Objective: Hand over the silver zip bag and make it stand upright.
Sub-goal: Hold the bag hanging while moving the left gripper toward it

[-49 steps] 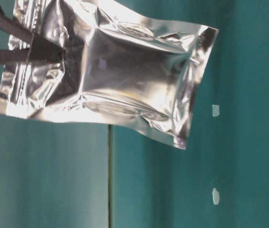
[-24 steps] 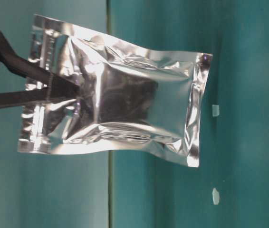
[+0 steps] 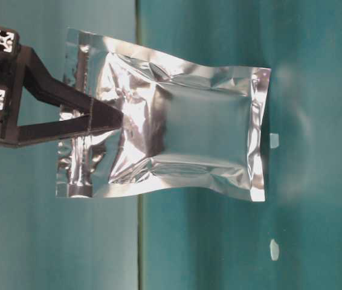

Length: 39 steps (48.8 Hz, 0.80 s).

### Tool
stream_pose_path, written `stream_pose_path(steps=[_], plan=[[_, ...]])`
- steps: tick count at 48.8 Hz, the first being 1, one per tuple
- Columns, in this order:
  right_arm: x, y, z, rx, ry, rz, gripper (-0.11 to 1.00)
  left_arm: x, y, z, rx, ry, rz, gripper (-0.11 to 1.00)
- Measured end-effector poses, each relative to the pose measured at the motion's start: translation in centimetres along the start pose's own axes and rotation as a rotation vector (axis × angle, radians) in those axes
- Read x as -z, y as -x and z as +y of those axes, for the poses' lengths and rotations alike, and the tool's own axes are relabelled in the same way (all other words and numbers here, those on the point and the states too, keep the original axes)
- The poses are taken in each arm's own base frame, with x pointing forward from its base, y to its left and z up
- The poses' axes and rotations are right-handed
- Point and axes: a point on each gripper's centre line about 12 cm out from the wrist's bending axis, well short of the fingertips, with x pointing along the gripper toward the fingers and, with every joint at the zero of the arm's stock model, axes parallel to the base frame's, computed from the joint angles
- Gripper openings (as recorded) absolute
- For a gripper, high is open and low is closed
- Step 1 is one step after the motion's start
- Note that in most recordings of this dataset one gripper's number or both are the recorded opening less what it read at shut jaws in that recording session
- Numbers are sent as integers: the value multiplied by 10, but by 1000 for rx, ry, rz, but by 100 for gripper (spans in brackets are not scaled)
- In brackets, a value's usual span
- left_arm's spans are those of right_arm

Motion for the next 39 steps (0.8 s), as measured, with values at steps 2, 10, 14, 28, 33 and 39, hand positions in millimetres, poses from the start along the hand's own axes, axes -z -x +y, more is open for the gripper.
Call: stream_pose_path(steps=[2,10,14,28,33,39], plan=[[0,-1,1,-1,6,3,1,1,-1,2,-8,20,6,1],[-1,-2,2,0,11,3,1,4,-4,3,-16,79,21,12],[-1,-2,3,0,13,1,1,6,-6,4,-17,84,32,30],[-1,-3,3,0,13,1,1,28,-24,1,-11,92,118,95],[-1,-3,3,0,13,0,1,39,-35,-2,3,105,143,89],[-2,-3,2,0,11,-6,1,53,-47,-5,17,109,132,89]])
